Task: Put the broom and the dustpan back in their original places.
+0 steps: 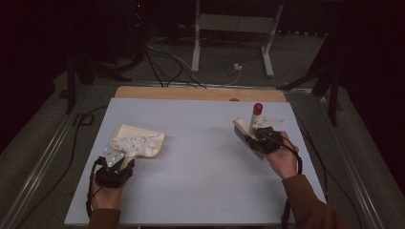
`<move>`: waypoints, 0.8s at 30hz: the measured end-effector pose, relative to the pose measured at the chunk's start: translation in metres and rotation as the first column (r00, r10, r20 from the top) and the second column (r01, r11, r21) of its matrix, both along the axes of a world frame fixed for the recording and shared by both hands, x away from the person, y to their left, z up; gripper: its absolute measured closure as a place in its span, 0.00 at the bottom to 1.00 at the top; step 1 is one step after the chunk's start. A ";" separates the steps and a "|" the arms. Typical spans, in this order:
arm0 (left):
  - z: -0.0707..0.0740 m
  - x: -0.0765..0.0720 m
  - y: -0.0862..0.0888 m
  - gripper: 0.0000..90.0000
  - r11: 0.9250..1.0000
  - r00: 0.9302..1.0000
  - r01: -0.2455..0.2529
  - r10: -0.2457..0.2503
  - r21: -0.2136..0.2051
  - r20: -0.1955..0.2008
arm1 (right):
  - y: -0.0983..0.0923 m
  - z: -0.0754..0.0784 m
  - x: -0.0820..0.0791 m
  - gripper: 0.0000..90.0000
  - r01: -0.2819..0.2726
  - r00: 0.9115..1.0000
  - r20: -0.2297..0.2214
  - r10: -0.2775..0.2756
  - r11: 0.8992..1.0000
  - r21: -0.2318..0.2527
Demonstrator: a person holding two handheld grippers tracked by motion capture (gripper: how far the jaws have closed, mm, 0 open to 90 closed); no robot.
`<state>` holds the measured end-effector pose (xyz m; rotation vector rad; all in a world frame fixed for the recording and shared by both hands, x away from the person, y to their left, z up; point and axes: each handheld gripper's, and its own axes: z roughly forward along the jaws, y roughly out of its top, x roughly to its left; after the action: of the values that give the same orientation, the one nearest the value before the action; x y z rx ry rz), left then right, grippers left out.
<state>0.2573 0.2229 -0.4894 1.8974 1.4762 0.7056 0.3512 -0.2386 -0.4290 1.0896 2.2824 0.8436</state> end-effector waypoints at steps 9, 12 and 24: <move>-0.003 -0.002 0.004 0.74 0.999 0.999 -0.037 0.037 -0.014 0.009 | -0.031 -0.003 0.000 0.74 -0.043 0.999 -0.027 0.043 0.999 -0.008; -0.004 -0.002 0.004 0.74 0.999 0.999 -0.046 0.046 -0.007 0.009 | -0.039 -0.005 -0.002 0.74 -0.055 0.998 -0.030 0.054 0.998 -0.012; -0.007 -0.003 0.005 0.74 0.998 0.999 -0.054 0.054 -0.017 -0.001 | -0.051 -0.012 -0.013 0.74 -0.194 0.977 -0.084 0.194 0.981 0.013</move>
<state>0.2543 0.2284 -0.4963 1.8511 1.5344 0.7148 0.3387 -0.2898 -0.4414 0.9308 2.4896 0.8925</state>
